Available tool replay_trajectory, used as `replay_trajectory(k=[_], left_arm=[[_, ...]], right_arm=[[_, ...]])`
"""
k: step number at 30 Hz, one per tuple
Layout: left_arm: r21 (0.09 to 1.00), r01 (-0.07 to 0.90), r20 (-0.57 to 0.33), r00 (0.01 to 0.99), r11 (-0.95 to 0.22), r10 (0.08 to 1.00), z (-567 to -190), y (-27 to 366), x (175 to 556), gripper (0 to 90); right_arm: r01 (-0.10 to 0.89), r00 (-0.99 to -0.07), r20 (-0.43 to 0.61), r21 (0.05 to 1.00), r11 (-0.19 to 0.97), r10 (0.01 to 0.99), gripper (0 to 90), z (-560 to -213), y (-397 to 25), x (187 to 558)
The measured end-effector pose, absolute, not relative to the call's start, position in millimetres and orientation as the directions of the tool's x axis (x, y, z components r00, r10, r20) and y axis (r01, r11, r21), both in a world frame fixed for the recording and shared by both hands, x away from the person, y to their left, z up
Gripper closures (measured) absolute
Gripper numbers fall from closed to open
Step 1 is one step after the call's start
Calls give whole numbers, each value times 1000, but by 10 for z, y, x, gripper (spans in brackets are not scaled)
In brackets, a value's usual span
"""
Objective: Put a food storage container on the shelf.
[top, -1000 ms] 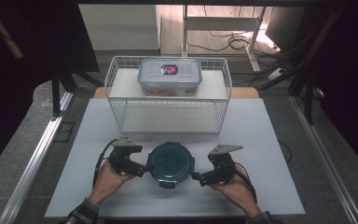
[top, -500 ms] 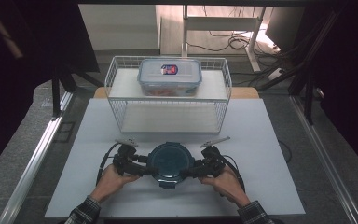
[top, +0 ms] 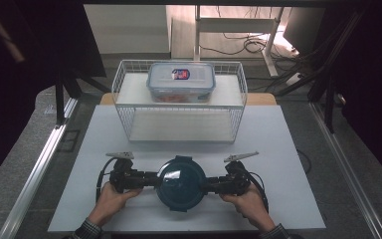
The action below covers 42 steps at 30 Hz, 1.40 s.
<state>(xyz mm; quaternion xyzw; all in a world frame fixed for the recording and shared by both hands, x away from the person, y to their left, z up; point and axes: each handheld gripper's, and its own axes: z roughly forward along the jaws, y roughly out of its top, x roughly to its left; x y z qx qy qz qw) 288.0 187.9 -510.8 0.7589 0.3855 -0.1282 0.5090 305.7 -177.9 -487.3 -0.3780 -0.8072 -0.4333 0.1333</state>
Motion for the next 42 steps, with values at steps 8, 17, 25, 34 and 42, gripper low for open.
replay_trajectory(k=[8, 17, 25, 34, 42], left_arm=[[681, 712, -559, 656, -170, 507, -5079, 1872, 2672, 554], [681, 719, -556, 630, -137, 543, -5053, 1843, 2605, 557], [680, 723, -574, 630, -124, 523, -5063, 1851, 2607, 575], [661, 742, -593, 608, -111, 528, -5102, 1887, 2594, 569], [638, 761, -610, 590, -113, 529, -5095, 1818, 2630, 571]], right_arm=[[755, -637, 569, 597, 272, 519, 556, -4854, -1770, 2987], [749, -636, 552, 608, 262, 539, 561, -4812, -1743, 2931], [761, -624, 580, 603, 239, 524, 546, -4860, -1785, 2967], [777, -606, 597, 587, 229, 526, 555, -4932, -1771, 2913], [765, -609, 571, 606, 218, 551, 563, -4849, -1787, 2917]])
